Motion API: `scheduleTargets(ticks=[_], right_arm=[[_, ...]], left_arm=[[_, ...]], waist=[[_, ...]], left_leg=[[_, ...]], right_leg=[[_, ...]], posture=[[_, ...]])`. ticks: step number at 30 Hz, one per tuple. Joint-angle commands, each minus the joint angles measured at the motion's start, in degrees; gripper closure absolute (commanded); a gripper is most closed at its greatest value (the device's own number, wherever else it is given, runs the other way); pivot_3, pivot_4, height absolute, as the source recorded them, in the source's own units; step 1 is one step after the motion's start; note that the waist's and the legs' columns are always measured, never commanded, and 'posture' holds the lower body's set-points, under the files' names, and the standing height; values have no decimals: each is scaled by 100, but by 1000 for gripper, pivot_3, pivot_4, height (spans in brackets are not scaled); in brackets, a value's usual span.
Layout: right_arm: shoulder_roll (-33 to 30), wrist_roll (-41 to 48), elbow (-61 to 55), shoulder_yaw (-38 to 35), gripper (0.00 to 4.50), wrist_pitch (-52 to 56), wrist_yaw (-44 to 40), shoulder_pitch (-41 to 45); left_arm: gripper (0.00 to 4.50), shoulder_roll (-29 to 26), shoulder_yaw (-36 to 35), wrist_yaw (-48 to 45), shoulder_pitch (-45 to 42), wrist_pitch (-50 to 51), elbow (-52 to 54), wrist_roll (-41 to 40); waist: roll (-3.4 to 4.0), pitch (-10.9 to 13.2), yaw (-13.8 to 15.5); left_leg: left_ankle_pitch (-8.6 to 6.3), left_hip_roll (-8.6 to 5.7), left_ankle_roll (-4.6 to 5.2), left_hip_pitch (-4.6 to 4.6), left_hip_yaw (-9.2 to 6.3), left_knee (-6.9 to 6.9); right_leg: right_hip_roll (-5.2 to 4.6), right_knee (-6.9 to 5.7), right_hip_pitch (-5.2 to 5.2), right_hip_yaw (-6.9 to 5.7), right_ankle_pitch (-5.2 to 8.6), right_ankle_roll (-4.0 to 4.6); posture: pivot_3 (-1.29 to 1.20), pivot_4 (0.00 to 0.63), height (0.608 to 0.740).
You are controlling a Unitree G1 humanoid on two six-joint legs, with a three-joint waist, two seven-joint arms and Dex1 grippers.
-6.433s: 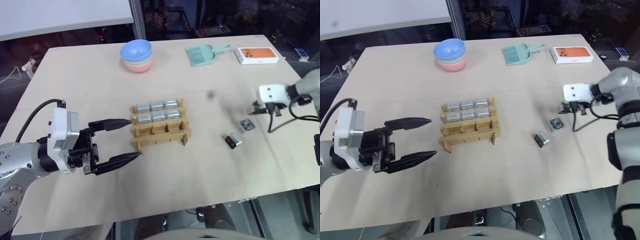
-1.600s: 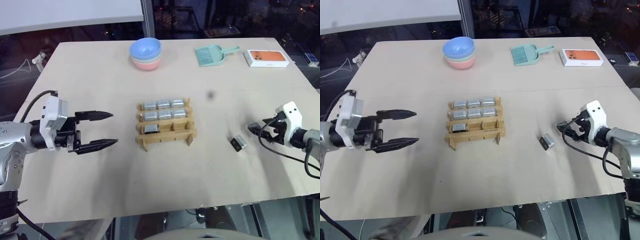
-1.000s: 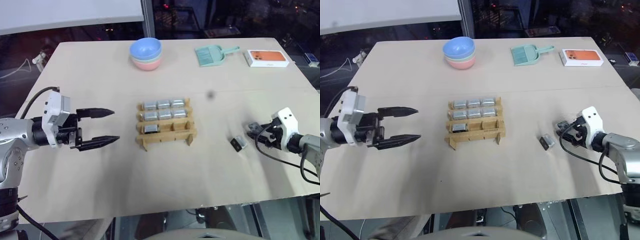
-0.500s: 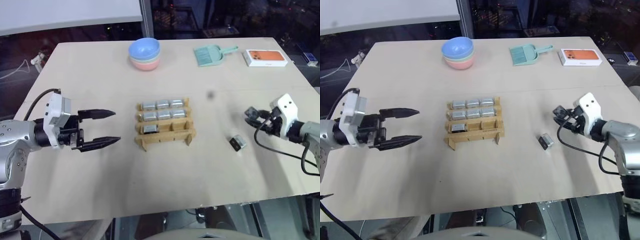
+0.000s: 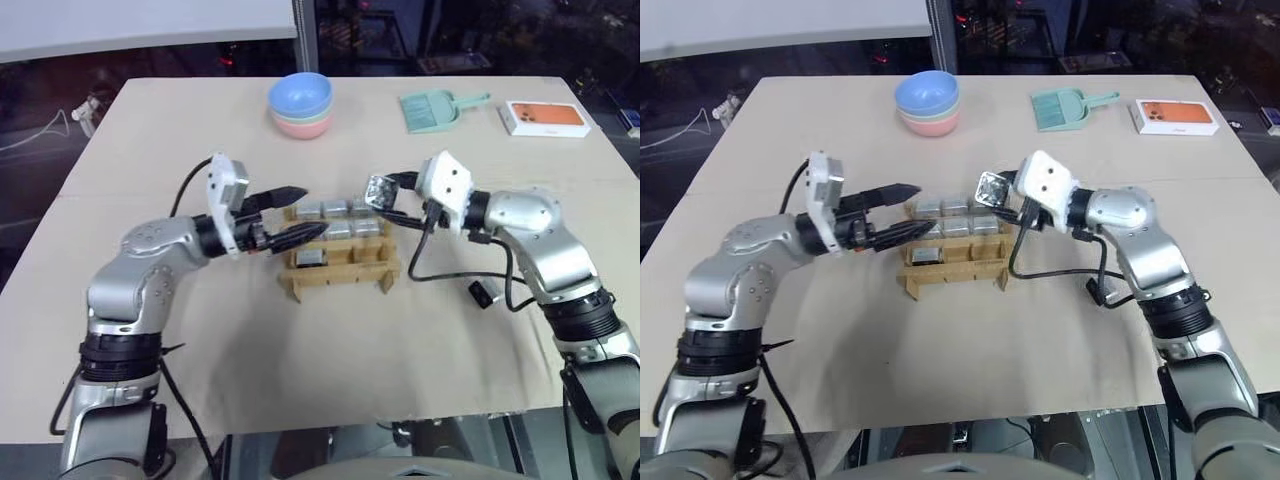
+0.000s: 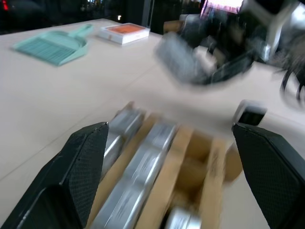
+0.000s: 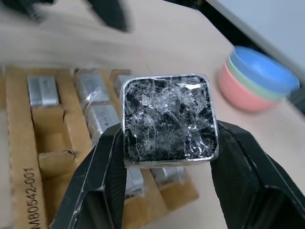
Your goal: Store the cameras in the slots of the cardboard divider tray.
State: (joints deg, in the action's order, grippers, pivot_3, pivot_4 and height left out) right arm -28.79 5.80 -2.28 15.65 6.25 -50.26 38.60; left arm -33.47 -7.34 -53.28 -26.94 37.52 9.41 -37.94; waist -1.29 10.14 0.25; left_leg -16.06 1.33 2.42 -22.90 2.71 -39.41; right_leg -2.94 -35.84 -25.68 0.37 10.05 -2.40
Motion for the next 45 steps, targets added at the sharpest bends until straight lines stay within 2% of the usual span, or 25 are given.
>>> scheduleTargets(ticks=[1,7,16,20,21,25,26,34,36,38,39,40,45], right_arm=[[86,-428,-68,170,2580,-832,69,68],[258,-1062,-38,445,2580,-1575,296,91],[275,-1420,25,500,2580,-2024,320,126],[327,-1471,38,490,2580,-2067,333,145],[333,-1480,42,487,2580,-2074,333,147],[376,-1509,53,483,2580,-2087,341,158],[390,-1515,55,480,2580,-2097,342,155],[447,-1682,-5,440,2580,-2036,447,92],[425,-1778,-19,382,1570,-2064,541,97],[427,-1764,-7,331,864,-2117,597,103],[476,-1595,-18,257,354,-2085,616,68],[525,-1387,-87,159,64,-1885,610,13],[309,-422,-784,-272,64,-903,242,-388]], left_arm=[[209,186,-3,336,-105,369,349,-336],[209,303,47,476,-160,782,332,-604],[209,189,78,205,-300,794,170,-626],[1390,169,133,103,-292,887,196,-675],[1985,172,138,85,-292,905,205,-687],[3600,159,125,37,-299,984,226,-748],[3733,149,125,25,-297,996,224,-750],[3732,85,190,-72,-215,929,226,-675],[3732,76,211,-90,-222,944,199,-661],[3732,69,216,-128,-228,927,177,-652],[3732,69,222,-163,-232,858,160,-616],[3732,72,225,-218,-239,767,136,-580],[3732,152,201,-288,-265,215,70,-371]], waist=[[0,0,-28],[0,0,-112],[0,0,-101],[0,0,-101],[0,0,-101],[0,0,-102],[0,0,-102],[0,0,-101],[0,0,-100],[0,0,-99],[0,0,-100],[0,0,-101],[0,0,-84]], left_leg=[[0,0,1,2,-1,0],[0,4,3,17,-8,-1],[14,3,-21,14,-6,-1],[14,3,-21,14,-7,-1],[14,3,-21,15,-7,-1],[13,3,-20,15,-8,0],[13,3,-20,15,-7,-1],[14,3,-21,14,-7,0],[14,3,-21,14,-7,-1],[14,3,-21,14,-7,-1],[14,3,-21,14,-6,-1],[14,3,-21,14,-6,0],[14,3,-21,13,-8,0]], right_leg=[[0,-3,0,0,0,0],[8,-21,2,1,0,2],[7,-16,2,2,0,2],[7,-16,2,2,0,2],[7,-16,2,2,0,2],[7,-16,2,2,0,2],[7,-16,2,2,0,2],[7,-16,2,2,0,2],[7,-16,2,2,0,2],[7,-16,2,2,0,2],[7,-16,2,2,0,2],[7,-16,2,2,0,2],[7,-15,2,2,0,3]], posture=[[0,150,740],[0,150,740],[0,150,740],[0,150,740],[0,150,740],[0,150,740],[0,150,740],[0,150,740],[0,150,740],[0,150,740],[0,150,740],[0,150,740],[0,150,740]])
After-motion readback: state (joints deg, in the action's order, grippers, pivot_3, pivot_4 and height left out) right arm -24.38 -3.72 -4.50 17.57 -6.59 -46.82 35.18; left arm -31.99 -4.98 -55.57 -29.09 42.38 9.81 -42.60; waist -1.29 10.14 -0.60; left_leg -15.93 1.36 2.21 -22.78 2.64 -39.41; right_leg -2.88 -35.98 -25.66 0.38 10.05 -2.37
